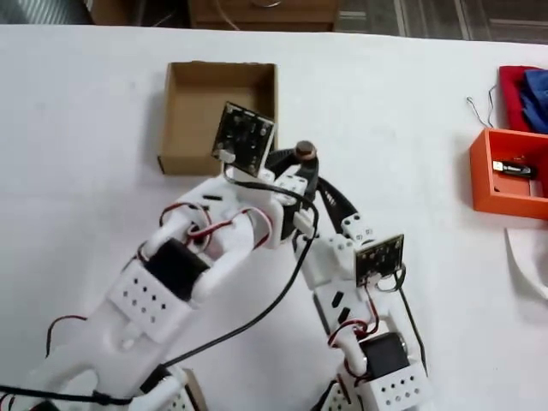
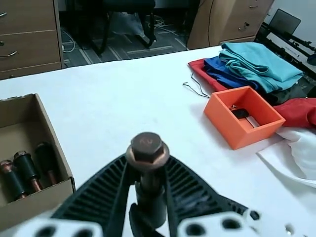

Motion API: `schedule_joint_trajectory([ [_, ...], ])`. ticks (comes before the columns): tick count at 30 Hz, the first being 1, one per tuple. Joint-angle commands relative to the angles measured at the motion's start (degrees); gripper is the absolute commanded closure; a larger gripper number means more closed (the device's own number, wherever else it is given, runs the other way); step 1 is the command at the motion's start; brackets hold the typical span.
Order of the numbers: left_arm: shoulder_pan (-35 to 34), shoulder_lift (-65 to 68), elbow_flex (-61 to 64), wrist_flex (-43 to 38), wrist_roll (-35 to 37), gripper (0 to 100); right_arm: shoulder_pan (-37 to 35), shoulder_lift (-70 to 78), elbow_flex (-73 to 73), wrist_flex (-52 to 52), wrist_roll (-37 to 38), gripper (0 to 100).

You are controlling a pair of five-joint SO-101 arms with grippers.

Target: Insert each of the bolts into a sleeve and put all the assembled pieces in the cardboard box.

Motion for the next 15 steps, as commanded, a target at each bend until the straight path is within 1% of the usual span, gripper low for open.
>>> schedule_joint_trajectory([
  [1,-0.88,-4.40,-0.40,3.87,0.53,93,-0.04,-0.92,0.62,-1.27,-0.53,97.7],
  [5,-0.88,-4.75,-0.31,7.56,0.53,83,-0.04,-0.92,0.62,-1.27,-0.53,97.7],
  [12,-0.97,-5.10,-0.84,7.65,0.53,82,0.22,-0.92,0.62,-1.27,-0.53,97.7],
  [15,-3.16,-5.27,-3.21,7.82,0.53,82,0.22,-0.92,0.62,-1.19,-0.53,97.7],
])
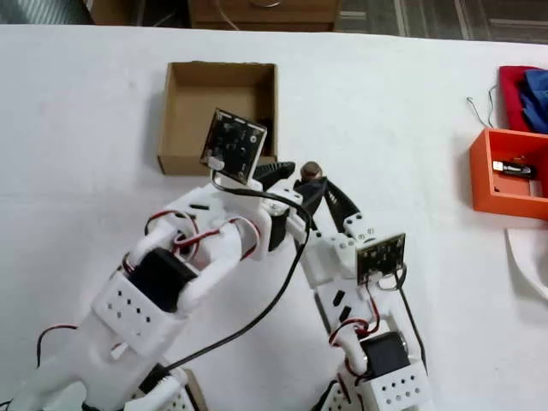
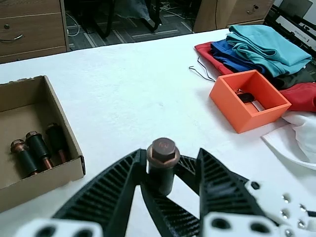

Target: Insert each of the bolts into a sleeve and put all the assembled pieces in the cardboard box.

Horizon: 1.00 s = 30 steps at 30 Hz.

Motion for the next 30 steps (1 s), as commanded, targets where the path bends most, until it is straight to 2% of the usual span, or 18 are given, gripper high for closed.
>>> schedule_joint_trajectory([
  [1,-3.69,-1.67,-4.62,0.26,0.62,82,-0.04,-1.01,0.62,-1.10,-0.53,97.7],
  [4,-8.09,-1.67,-11.12,0.88,0.62,82,0.04,-1.01,0.62,-0.84,-0.53,97.7],
  [9,-18.73,-1.67,-22.99,8.53,0.26,85,-0.13,-1.01,0.44,-0.75,-0.53,97.7],
  [13,-30.86,-1.67,-23.60,17.93,0.53,98,-0.31,-0.92,-6.68,4.70,-0.53,97.7],
  [17,-43.43,-1.67,-23.60,30.33,0.53,95,-0.31,0.04,-19.34,13.23,-0.53,97.8],
  [21,-51.96,-1.49,-17.63,38.07,-1.49,95,-0.31,10.59,-29.10,13.85,-0.53,97.8],
  [25,-57.32,-1.58,-2.51,34.99,-11.34,95,-0.31,32.04,-43.87,14.29,-0.62,97.8],
  [28,-59.25,-1.58,9.80,24.97,-16.44,95,-0.40,50.68,-59.60,18.42,-1.14,97.8],
  [30,-60.13,-1.58,17.19,16.26,-19.60,95,-0.40,62.37,-72.09,25.54,-5.63,97.8],
])
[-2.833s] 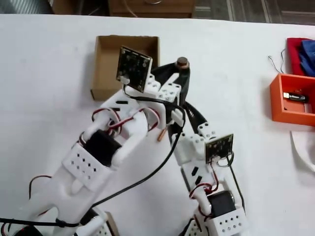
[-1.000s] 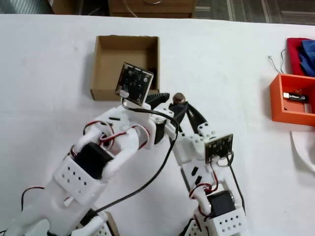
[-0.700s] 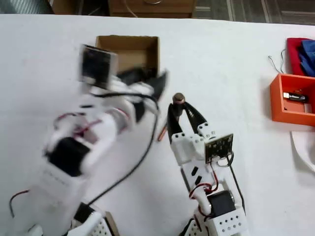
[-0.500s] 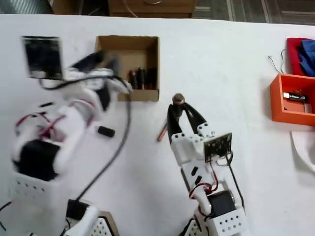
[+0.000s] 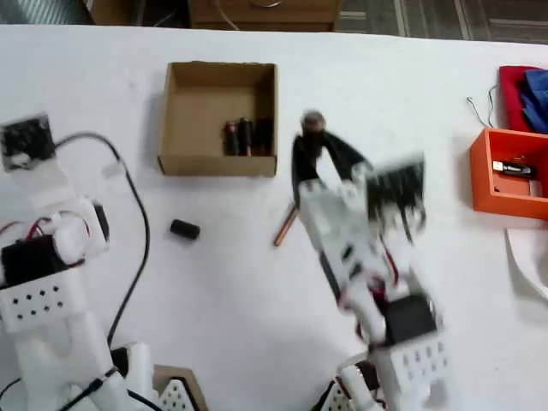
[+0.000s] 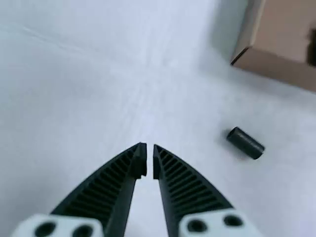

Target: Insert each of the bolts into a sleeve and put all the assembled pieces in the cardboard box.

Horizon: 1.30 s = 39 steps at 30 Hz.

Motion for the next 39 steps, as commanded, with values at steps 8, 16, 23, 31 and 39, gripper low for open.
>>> schedule_joint_trajectory([
  [8,-10.46,-0.62,25.54,-29.10,-10.90,95,-0.40,59.91,-70.59,34.15,-16.35,97.8],
  [16,-10.29,-0.62,32.48,-29.63,-11.34,95,-0.48,93.85,-108.57,41.01,-16.44,97.8],
  [23,-10.29,-0.62,33.36,-29.63,-11.08,95,-2.86,113.54,-128.53,39.96,-16.53,97.8],
  [31,-10.29,-0.26,33.36,-29.63,-11.08,95,-6.64,122.77,-131.87,32.75,-16.26,97.8],
  [39,-7.03,-0.62,34.68,-29.63,-11.43,95,-6.90,126.99,-128.88,26.24,-16.26,97.8],
])
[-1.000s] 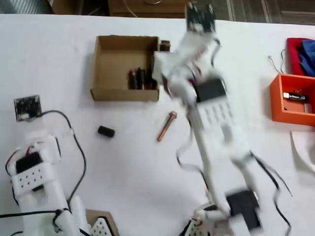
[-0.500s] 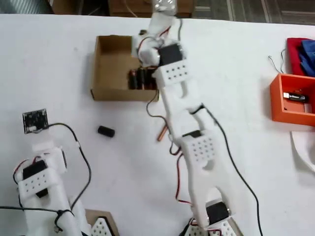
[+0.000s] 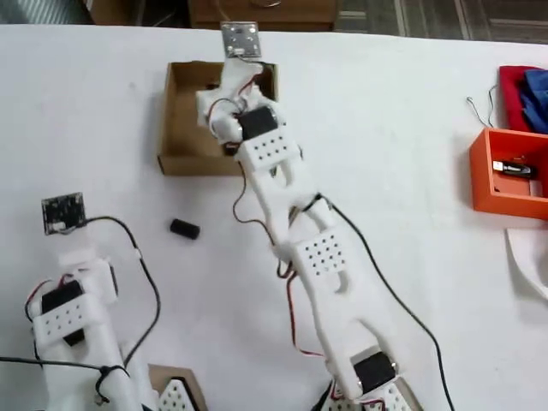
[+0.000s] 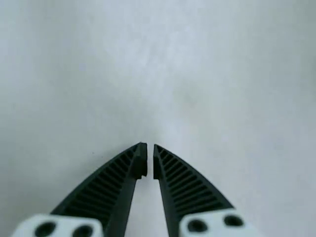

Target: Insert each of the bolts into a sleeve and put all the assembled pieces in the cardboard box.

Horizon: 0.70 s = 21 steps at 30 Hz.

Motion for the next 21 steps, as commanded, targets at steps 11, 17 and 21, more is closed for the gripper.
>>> schedule_joint_trajectory([
  [11,3.08,-0.62,0.04,-0.97,-0.62,95,-1.01,4.53,-0.35,-6.81,-0.26,97.8],
  [17,3.08,-0.62,0.04,-0.97,-0.62,95,-1.01,6.29,-0.35,-6.64,-0.26,97.8],
  [21,3.08,-0.62,0.04,-0.97,-0.62,95,-1.01,6.55,-0.26,-6.55,-0.26,97.8],
])
